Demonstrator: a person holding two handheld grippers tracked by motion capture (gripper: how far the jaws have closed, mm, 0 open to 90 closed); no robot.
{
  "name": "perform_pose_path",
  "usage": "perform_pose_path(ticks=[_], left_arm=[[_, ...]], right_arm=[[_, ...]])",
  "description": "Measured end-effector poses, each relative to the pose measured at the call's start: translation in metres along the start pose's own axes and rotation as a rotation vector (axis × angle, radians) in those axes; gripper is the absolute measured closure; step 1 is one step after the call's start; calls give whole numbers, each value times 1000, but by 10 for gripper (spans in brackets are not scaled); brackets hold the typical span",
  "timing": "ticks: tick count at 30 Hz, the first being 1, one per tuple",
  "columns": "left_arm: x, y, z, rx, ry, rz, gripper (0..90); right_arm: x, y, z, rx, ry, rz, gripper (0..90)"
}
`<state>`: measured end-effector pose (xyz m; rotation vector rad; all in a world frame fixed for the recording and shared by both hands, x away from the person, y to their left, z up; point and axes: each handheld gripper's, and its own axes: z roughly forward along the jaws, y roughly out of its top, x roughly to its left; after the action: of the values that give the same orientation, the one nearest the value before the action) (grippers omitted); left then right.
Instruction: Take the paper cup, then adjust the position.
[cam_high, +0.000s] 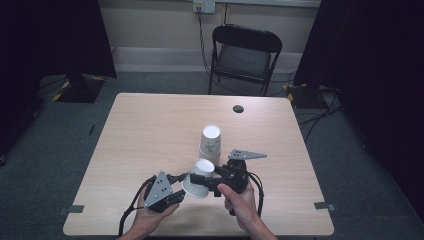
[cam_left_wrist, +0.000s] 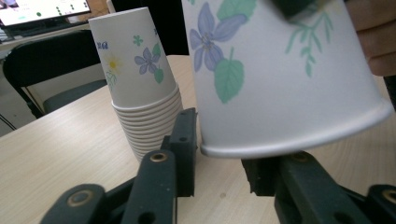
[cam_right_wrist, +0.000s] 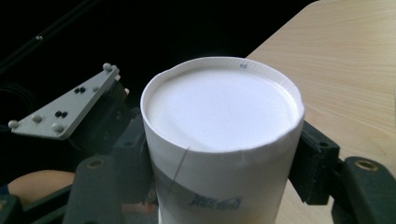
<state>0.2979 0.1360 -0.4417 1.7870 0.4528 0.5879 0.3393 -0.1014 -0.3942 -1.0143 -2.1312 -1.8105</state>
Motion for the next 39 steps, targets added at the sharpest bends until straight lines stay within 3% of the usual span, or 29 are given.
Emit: perform_pose_path(ticks=[4,11,13,18,23,28,32,39], left_arm=[[-1,2,-3,-7,13,0,676],[0,3,-4,-12,26,6,712],[1,3,-4,-19,37,5,707],[-1,5,-5,-9,21,0,798],[0,6,-5,2,12,4,826],[0,5,-3,28,0,-5,839],[2,3,-2,48,-10,-24,845],[5,-1,0,91,-47,-49,846]], right_arm=[[0,1,-4,-5,-37,-23,350],[-3,1,-5,-1,-16,-1,352],[-3,0,-4,7,14,13,354],[-1,-1,-4,7,20,14,351],[-3,0,-5,13,34,22,332],[-2,-1,-4,20,19,-9,309],[1,0,-4,25,-21,-87,256],[0,3,-7,26,-45,-129,214]])
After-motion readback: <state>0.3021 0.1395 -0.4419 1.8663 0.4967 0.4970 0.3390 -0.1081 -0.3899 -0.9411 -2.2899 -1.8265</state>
